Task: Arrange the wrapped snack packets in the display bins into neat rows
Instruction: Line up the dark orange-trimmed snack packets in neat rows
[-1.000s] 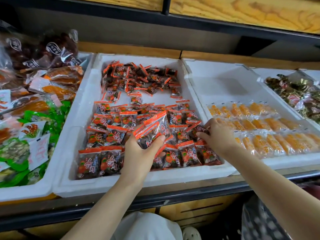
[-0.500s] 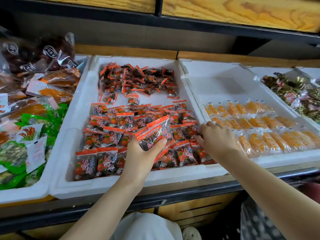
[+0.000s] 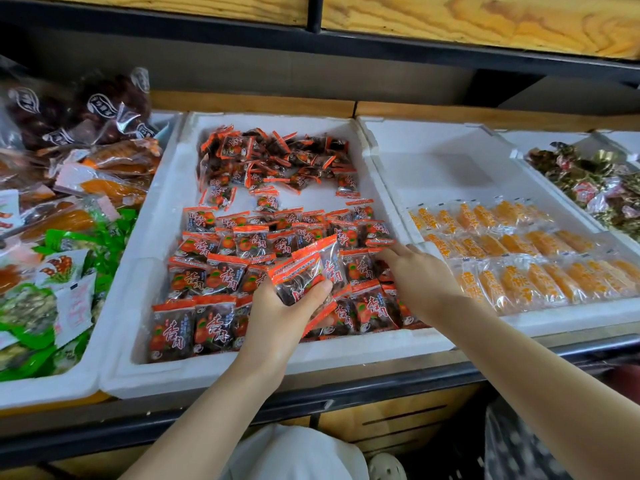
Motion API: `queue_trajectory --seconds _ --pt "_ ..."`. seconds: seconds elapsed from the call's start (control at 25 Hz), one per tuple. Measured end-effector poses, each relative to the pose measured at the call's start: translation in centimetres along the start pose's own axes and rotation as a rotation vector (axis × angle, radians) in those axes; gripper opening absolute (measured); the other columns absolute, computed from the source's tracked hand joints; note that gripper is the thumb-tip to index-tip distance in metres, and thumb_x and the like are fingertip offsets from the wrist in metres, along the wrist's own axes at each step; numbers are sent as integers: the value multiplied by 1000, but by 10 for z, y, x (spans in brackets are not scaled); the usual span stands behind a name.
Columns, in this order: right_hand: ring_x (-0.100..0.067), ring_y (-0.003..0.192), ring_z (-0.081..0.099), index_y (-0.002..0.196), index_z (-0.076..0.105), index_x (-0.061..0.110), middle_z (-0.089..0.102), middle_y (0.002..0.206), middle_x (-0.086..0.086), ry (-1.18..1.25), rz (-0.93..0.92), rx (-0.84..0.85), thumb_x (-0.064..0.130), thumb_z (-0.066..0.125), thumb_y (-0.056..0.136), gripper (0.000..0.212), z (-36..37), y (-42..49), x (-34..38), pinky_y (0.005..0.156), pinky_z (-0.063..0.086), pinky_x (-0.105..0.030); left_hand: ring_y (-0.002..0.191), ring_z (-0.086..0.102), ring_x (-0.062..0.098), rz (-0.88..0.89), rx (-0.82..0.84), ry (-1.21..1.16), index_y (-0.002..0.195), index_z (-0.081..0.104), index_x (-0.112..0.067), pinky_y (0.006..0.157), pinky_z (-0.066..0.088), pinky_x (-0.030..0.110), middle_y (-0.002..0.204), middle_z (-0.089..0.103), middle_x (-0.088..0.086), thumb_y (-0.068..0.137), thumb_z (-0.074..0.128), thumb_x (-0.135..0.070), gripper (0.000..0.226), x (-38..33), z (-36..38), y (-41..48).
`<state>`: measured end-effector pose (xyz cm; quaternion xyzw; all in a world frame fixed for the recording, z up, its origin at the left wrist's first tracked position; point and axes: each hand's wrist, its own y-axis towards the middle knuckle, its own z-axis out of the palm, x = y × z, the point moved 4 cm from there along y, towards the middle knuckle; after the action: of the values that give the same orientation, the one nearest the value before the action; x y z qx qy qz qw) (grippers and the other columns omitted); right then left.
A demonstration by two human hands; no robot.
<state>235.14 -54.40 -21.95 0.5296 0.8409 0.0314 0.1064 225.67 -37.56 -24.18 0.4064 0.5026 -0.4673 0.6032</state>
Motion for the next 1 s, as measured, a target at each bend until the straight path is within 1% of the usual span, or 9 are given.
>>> queue_trajectory --seconds 0.12,0.2,0.36,0.44,0.6,0.72,0.76,0.88,1.0 --pt "-11 116 50 133 46 19 53 128 5 638 93 -129 20 42 99 34 -16 -21 12 92 42 -19 87 70 7 -46 39 50 107 64 -26 72 55 25 96 73 -8 82 72 -20 27 2 0 -5" --pt "-7 104 58 126 52 21 60 115 8 1102 154 -43 28 46 96 31 -22 -35 24 89 47 -21 85 71 15 -109 120 3 108 64 -24 71 58 36 94 74 -5 83 71 -16 28 4 6 -9" --pt "-1 66 60 85 62 19 64 81 3 1370 270 205 15 63 88 5 -21 -51 20 60 46 -15 85 72 22 -225 259 -93 114 62 -13 59 59 33 99 74 6 83 69 -10 31 5 22 -19" --pt "-7 61 62 85 64 9 66 77 -4 1439 337 236 11 62 88 4 -21 -54 6 57 48 -17 87 71 22 -222 288 -120 113 63 -10 57 58 31 100 74 8 85 66 -9 28 2 28 -22" --pt "-13 61 58 76 61 8 62 68 -4 1346 455 -98 4 58 89 14 -25 -45 -39 57 50 -20 78 72 18 -206 187 -193 105 66 -11 57 59 31 94 75 6 84 65 -8 21 -4 24 -16" --pt "-14 62 57 80 61 11 61 69 1 987 476 -110 9 62 89 9 -7 -40 -51 55 43 -21 79 72 18 -214 138 -182 104 68 -12 59 59 33 95 74 6 82 68 -10 22 -1 15 -16" --pt "-13 65 57 91 62 10 62 76 3 873 480 -87 13 62 89 3 1 -40 -50 54 43 -22 80 72 18 -212 129 -161 107 67 -12 58 59 33 95 74 5 81 69 -11 26 0 13 -17" --pt "-17 89 59 125 49 16 55 120 0 643 414 -130 18 58 92 33 12 -47 -41 66 51 -29 84 72 19 -202 115 -122 111 66 -14 60 59 34 98 74 2 79 70 -14 32 2 10 -19" --pt "-19 121 47 131 51 23 43 140 5 427 91 -183 14 53 94 38 9 -55 -28 89 46 -31 85 72 21 -185 112 -104 109 67 -14 59 58 34 98 74 2 77 71 -16 32 3 9 -19"
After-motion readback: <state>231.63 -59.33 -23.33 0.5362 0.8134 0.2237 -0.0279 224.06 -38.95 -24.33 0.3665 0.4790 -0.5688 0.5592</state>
